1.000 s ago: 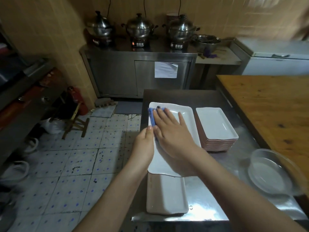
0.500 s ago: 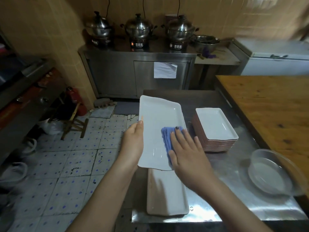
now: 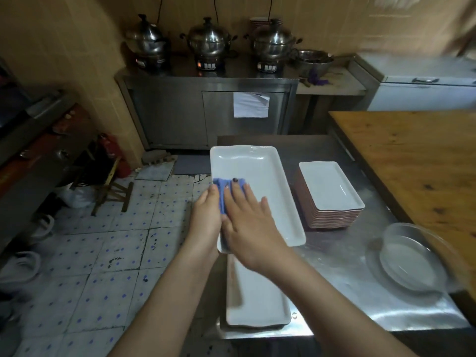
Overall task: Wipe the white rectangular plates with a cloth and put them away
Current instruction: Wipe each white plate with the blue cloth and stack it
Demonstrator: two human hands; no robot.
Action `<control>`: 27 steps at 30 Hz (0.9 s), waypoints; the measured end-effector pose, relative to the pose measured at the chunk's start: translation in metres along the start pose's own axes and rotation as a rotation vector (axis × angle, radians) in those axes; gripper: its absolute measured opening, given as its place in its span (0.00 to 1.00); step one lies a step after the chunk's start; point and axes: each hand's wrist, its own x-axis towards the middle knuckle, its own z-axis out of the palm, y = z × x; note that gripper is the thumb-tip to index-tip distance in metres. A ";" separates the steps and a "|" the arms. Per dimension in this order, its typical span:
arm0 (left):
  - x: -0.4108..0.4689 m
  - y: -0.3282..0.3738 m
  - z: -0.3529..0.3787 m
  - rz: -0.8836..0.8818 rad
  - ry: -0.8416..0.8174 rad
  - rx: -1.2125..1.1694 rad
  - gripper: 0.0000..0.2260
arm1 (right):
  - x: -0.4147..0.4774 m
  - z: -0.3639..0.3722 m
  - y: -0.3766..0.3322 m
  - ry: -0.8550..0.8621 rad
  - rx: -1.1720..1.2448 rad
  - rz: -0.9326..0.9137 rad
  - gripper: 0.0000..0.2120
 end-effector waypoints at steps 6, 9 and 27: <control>0.002 -0.003 -0.007 0.029 0.031 0.060 0.15 | -0.028 -0.007 0.031 0.021 -0.259 0.047 0.26; 0.003 0.002 -0.010 0.083 0.031 0.101 0.15 | -0.029 -0.012 0.049 0.062 -0.337 0.134 0.26; -0.013 -0.004 0.003 0.071 -0.080 0.121 0.13 | 0.008 -0.022 0.037 0.133 -0.275 0.081 0.26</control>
